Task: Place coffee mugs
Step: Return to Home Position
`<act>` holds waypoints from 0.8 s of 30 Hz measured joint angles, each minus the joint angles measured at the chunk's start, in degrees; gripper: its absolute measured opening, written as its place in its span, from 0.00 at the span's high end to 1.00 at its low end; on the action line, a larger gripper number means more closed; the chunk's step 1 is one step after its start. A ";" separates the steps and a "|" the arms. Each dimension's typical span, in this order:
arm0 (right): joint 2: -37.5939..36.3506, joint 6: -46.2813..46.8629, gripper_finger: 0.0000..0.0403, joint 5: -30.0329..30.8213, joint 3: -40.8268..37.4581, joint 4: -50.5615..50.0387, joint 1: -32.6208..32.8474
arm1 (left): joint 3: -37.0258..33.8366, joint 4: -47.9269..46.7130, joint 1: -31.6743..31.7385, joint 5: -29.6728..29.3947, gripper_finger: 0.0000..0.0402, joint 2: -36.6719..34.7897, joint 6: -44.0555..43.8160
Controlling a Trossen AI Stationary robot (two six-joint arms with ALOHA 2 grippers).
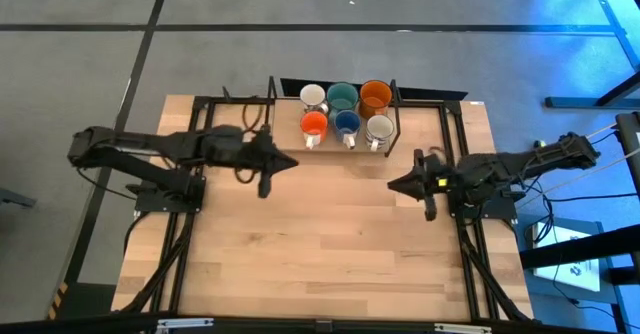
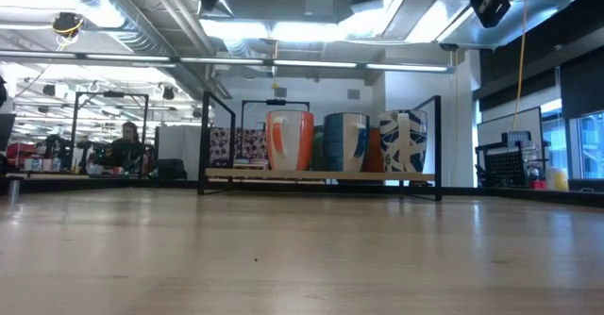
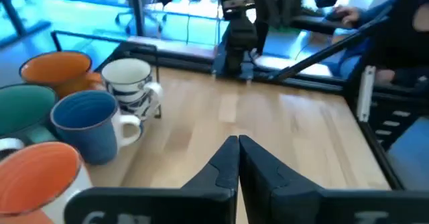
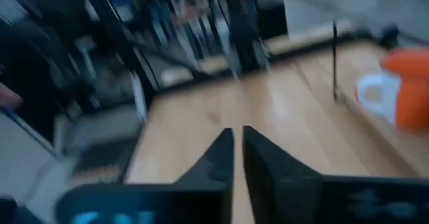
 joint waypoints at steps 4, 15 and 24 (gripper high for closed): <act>-7.70 -0.15 0.97 2.55 -6.77 4.32 0.03 | -6.92 1.02 -3.43 -0.28 0.98 -5.67 -1.16; -18.79 -4.23 0.90 2.84 -10.25 -1.83 0.00 | -26.63 19.36 -7.16 -2.77 0.96 -9.25 4.90; -27.77 -5.75 0.90 1.57 -19.65 5.05 0.00 | -40.46 30.08 -7.42 -6.87 0.96 -20.88 4.90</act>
